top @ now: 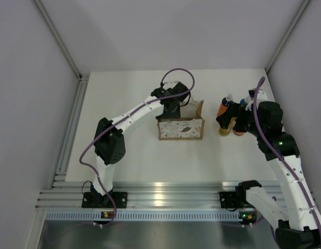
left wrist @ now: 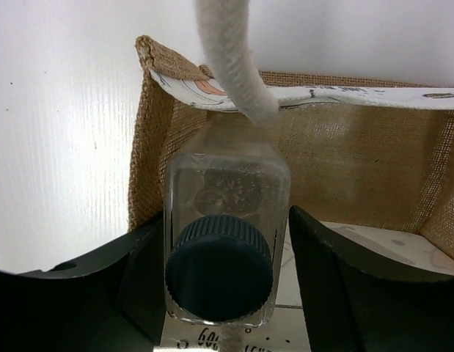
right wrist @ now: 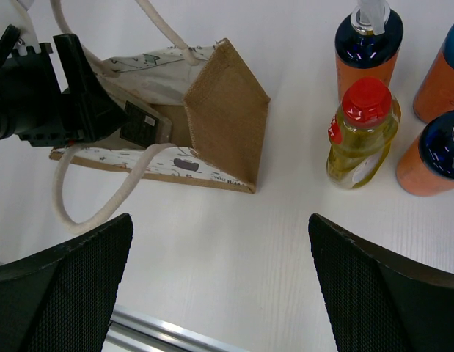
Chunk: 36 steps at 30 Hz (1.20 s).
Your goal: Take the personal care products out of the canvas bag
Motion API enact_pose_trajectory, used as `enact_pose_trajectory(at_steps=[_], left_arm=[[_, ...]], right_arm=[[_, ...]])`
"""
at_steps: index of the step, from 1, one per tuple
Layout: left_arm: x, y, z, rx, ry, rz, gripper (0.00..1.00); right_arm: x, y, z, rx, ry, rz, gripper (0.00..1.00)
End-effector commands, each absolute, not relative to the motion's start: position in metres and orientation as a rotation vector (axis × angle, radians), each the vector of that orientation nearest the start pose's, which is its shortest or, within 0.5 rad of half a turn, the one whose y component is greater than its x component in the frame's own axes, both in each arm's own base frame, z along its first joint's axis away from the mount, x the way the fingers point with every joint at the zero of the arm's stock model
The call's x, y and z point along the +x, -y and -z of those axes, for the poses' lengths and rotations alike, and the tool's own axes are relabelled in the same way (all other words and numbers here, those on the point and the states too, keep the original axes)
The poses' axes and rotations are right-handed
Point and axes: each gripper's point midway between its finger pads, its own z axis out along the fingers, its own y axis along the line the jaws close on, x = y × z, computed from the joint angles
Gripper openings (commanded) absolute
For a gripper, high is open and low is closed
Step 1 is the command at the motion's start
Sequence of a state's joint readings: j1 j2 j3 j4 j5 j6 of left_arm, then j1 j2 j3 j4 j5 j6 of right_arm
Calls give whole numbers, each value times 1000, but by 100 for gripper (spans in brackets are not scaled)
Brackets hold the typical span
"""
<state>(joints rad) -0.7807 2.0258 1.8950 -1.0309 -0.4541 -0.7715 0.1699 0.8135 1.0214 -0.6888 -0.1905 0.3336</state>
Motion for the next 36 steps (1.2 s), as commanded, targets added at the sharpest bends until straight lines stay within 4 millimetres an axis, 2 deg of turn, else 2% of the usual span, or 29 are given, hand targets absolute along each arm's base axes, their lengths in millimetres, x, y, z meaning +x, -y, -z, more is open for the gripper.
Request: enact_pose_trajectory(at_steps=[1,13,16,18,19,22,25,26,32,36], left_arm=[[369,287,-140,-81,-2510,-71,63],[371,293,-119,-66,-2538,-82,60],[370,294,-113,-67,-2548,-82,47],[370,296,-112,-72,-2551,-76,45],[370,297,-113,-73,-2549,-67,38],[372,302,-123,-82,-2538,-29,26],[374,311,-142,-79,-2519,47,4],[375,314,-150,-76,-2509,70,0],[379,325,-195,-53,-2435,179,0],[380,328,-215,-54,-2401,228,0]], right_arm=[[250,-95,-271,24,-2067,-528,99],[248,-96,-266,21,-2077,-534,99],[248,-96,-266,20,-2078,-535,99],[247,-96,-267,16,-2077,-537,99],[247,-97,-267,12,-2077,-539,99],[247,-97,-267,10,-2078,-540,99],[248,-98,-266,3,-2080,-539,99],[248,-97,-265,5,-2083,-538,99],[249,-98,-265,2,-2086,-538,99],[250,-98,-266,-2,-2085,-534,99]])
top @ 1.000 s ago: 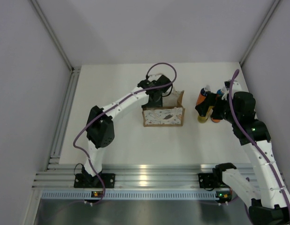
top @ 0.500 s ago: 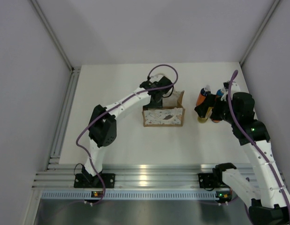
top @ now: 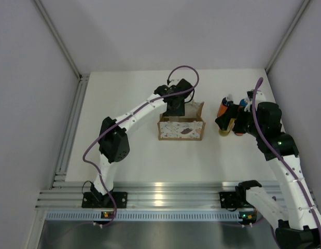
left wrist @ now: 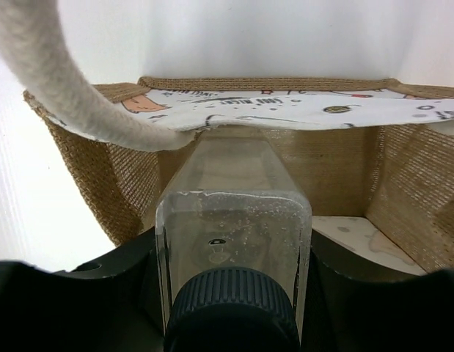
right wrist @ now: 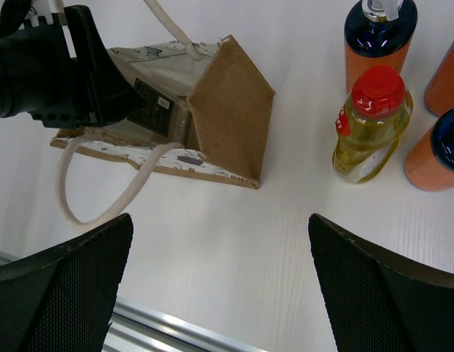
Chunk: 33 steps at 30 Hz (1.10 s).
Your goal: Take the personal care products out of the canvas bag
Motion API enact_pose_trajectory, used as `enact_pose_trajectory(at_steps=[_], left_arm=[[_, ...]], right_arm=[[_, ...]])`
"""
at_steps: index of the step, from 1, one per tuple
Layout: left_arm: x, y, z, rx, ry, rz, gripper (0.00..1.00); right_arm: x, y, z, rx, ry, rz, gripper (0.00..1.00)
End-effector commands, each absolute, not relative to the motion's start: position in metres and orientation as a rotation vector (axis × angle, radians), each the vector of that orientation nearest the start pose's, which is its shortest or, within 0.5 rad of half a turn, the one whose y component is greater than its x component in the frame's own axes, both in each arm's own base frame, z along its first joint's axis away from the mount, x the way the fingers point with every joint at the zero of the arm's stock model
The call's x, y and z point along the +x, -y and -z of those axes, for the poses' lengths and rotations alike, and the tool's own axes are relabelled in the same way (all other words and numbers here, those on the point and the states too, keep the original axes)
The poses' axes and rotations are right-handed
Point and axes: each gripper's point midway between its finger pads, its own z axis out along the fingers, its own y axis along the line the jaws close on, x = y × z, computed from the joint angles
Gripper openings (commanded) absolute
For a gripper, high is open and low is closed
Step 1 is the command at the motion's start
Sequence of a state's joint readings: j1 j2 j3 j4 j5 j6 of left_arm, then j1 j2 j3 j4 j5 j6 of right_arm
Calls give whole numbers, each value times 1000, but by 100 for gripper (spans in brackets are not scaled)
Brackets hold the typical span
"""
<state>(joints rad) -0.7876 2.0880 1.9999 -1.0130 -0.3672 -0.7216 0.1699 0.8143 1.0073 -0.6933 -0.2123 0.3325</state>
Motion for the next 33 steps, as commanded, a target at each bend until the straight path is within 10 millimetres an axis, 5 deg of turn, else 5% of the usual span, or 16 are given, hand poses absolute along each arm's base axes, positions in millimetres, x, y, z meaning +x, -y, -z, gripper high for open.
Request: enact_pose_trajectory(at_steps=[1,8,19,27,33], left_arm=[[380,328,-220,-51,-2395,240,0],[371,339,-259,-26,-2354,386,0],[348,339,-356,-25,-2187,670,0],[334,308,-428,-113,-1954,803,0],[338,259,-452,-240,-1832,676,0]], right_arm=[[250,-97,-266,-1,-2085,-530,99],[251,-96,-264,-1,-2089,-523,99],[252,-95,-265,2,-2085,-512,100],[252,-96,-268,10,-2082,-526,99],[252,-97,-272,16,-2072,-536,99]])
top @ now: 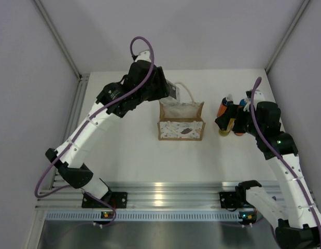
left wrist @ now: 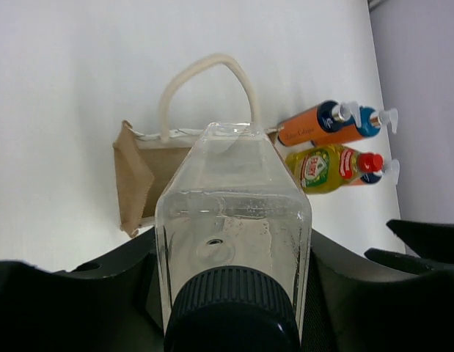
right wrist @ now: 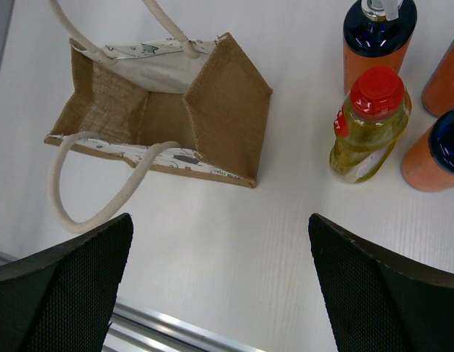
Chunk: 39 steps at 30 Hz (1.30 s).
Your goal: Take the personal care products out of the canvas bag
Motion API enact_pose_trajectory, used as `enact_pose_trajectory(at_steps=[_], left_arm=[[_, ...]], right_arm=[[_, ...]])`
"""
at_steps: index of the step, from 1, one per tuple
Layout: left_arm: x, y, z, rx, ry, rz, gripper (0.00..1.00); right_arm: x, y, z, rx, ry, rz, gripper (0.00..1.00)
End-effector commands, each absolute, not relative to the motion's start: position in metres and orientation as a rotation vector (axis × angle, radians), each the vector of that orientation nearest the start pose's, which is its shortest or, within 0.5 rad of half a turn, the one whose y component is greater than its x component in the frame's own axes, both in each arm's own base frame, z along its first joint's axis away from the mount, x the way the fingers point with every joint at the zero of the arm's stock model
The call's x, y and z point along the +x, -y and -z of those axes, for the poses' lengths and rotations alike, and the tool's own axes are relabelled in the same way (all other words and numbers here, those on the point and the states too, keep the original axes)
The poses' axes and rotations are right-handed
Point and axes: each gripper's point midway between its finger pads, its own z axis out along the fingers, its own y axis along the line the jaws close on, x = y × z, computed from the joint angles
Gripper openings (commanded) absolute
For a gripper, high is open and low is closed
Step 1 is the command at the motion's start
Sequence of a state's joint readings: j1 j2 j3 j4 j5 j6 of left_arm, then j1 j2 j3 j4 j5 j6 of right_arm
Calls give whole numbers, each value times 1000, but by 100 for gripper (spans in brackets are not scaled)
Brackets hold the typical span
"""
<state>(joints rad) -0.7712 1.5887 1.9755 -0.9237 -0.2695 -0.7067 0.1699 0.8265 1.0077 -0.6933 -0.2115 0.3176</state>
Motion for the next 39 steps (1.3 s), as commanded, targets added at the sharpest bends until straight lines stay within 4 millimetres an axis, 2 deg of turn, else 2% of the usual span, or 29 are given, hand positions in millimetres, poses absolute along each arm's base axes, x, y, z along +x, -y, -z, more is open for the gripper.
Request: enact_pose_trajectory(at_steps=[1,2,3,5,6,7,9,13,20,24,33,39], left_arm=[[340,246,-456,-264,-1813,654,0],[342,237,-456,-282,-1807,631,0],[351,223,-445,-318,-1818,583,0],[353,203,-441,-359,-1815,554,0],[360,188,-427,-390,-1832,509,0],[359,180,-426,-402,-1828,497,0],[364,163,-409,-425,-1856,436,0],[369,142,-384,-410,-1898,277,0],[379,131,-312,-354,-2046,90,0],[384,132,-273,-324,-2138,50,0],[385,131,-216,-283,-2236,-2,0],[384,135,-175,-295,-2317,37,0]], right_arm=[[251,-97,-273,14,-2068,-537,99],[251,-97,-274,18,-2066,-538,99],[251,-97,-273,19,-2068,-538,100],[250,-98,-275,17,-2062,-545,99],[249,-98,-276,18,-2058,-546,100],[249,-97,-278,19,-2053,-546,99],[247,-98,-285,17,-2035,-552,99],[244,-97,-297,14,-2006,-558,99],[239,-96,-318,10,-1965,-559,100],[233,-94,-327,8,-1945,-553,99],[222,-83,-336,-10,-1940,-481,100],[222,-82,-336,-12,-1947,-477,99]])
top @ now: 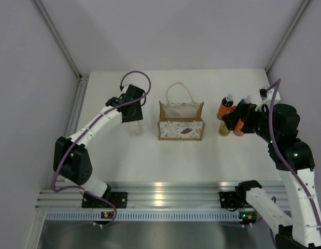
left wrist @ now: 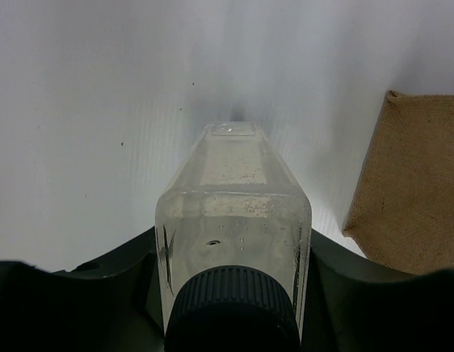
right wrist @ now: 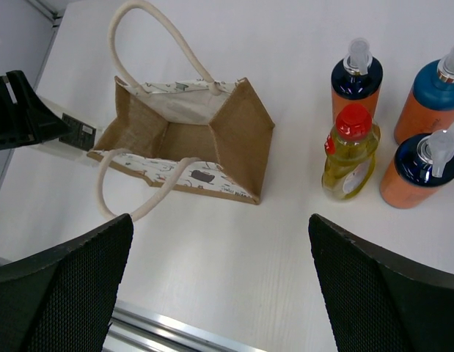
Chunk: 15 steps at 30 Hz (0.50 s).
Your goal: Take the personal care products out of the canvas bag
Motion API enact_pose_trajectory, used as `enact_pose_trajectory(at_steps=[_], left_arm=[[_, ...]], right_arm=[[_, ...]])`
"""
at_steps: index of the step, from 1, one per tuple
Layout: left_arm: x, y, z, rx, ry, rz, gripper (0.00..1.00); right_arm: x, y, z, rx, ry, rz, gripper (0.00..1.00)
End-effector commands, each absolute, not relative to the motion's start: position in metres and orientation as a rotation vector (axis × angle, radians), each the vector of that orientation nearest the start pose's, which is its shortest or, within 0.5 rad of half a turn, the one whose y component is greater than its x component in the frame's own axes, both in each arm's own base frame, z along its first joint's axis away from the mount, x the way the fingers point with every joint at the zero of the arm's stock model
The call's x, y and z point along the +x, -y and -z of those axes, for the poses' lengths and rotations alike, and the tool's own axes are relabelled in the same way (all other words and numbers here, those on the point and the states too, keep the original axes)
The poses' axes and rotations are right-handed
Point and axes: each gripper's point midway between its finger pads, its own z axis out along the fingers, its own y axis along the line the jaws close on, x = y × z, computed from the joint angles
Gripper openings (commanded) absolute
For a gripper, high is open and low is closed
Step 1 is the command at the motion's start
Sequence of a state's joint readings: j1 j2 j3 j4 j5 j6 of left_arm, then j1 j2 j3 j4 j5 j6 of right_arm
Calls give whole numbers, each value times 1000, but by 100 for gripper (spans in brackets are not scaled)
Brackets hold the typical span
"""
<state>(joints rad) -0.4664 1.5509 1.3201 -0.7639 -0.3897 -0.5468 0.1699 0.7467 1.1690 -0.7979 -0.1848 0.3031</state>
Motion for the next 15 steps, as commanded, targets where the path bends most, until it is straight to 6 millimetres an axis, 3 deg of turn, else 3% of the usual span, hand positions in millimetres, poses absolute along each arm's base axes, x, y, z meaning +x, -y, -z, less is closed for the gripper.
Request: enact_pose_trajectory(at_steps=[1,10,13,15], left_arm=[[383,135,-171,-297,-2329,40,0],[385,138,-153,-292,-2383,45,1],[385,138,-152,-293,-2387,44,17],[385,137,-151,-292,-2388,40,41]], right_arm=[[221,-82,-336,-12,-1947,-475,99],[221,-80,-337,-13,-1951,-460,99],[221,-80,-337,-13,-1949,-460,100],[221,-79,-338,-11,-1946,-458,100]])
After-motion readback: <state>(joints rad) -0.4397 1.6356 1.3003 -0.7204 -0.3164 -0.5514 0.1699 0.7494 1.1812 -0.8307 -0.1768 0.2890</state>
